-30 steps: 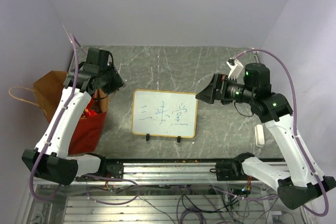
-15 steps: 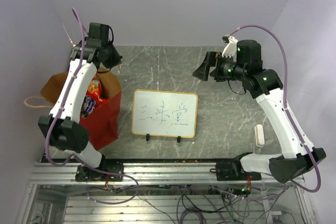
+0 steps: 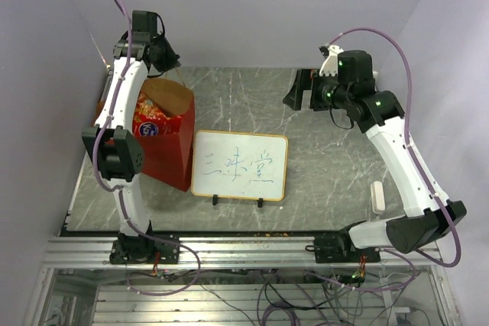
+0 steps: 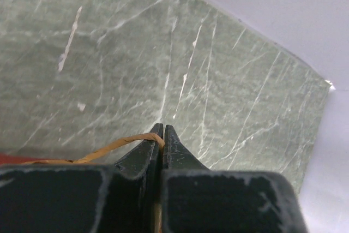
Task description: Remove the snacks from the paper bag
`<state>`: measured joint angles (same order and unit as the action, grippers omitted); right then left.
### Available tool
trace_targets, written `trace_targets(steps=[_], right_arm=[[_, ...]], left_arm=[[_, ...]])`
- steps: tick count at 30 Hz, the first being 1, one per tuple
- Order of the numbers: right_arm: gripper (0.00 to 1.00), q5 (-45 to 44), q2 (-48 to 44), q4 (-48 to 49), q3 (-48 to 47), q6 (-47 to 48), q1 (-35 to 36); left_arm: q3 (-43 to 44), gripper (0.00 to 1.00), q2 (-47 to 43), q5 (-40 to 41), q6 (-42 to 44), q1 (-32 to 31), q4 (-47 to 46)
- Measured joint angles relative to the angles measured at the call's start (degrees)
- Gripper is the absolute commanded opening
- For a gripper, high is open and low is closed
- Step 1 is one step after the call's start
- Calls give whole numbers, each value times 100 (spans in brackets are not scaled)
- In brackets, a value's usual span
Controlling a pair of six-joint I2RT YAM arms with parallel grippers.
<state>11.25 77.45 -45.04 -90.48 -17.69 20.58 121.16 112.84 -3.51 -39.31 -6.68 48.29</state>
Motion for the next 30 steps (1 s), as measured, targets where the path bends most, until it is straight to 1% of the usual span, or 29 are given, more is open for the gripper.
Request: trace_targets(steps=[3,6,14,17,20,25,29,30], right_arm=[[100,-142,90,-7,-74,50,0],[100,-227,166,-28,-136,92,0],[100,-391,472,-57,-372,219,0],[100,-444,505,-90,-374,271,0],[100,-446,535,-151,-415,328,0],[100,-409,608,-160,-457,367,0],[100,-308,688,-155,-457,365,0],[100,-289,710,-155,-457,363,0]], left_arm=[[297,7,310,-365,24,83,-273],[409,7,520,-866,11,81,-702],[879,7,1021,-1801,55,-181,-1572],[881,7,1075,-2118,90,-356,-1926],[883,7,1084,-2332,173,-564,-2087],[870,7,1084,-2597,358,-1010,-2199],[680,7,1038,-2702,529,-1394,-2234],[654,10,1036,-2712,560,-1458,-2227]])
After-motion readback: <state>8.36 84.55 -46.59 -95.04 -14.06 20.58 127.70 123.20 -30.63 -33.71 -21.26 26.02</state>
